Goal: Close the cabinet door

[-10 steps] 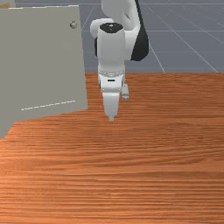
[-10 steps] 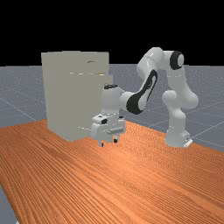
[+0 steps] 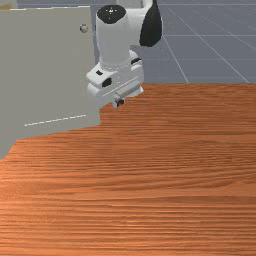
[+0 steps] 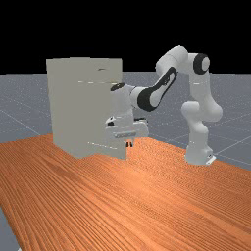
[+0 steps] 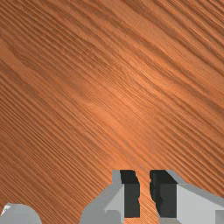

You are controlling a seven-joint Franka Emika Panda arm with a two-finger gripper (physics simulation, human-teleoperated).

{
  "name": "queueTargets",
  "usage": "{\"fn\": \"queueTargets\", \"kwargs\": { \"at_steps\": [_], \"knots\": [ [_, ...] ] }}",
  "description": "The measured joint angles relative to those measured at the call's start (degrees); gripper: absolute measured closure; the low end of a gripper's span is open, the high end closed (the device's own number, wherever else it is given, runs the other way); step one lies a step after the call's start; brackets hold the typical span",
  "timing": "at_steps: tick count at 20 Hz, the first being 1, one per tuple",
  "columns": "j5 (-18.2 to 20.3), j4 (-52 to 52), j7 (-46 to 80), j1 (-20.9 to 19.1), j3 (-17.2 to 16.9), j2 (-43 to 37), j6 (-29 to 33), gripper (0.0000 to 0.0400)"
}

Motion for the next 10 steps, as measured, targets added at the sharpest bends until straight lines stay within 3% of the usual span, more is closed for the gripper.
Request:
{"fn": "queueTargets", "kwargs": {
  "at_steps": [3,5,10],
  "knots": [
    [7.98,3.74,26.69,0.42,-2.66,1.72,-8.25,0.0388],
    [11.63,4.44,34.28,0.90,-3.25,1.97,-10.30,0.0395],
    [11.96,-3.03,36.78,1.65,-4.63,-4.76,-10.21,0.0400]
  ]
}}
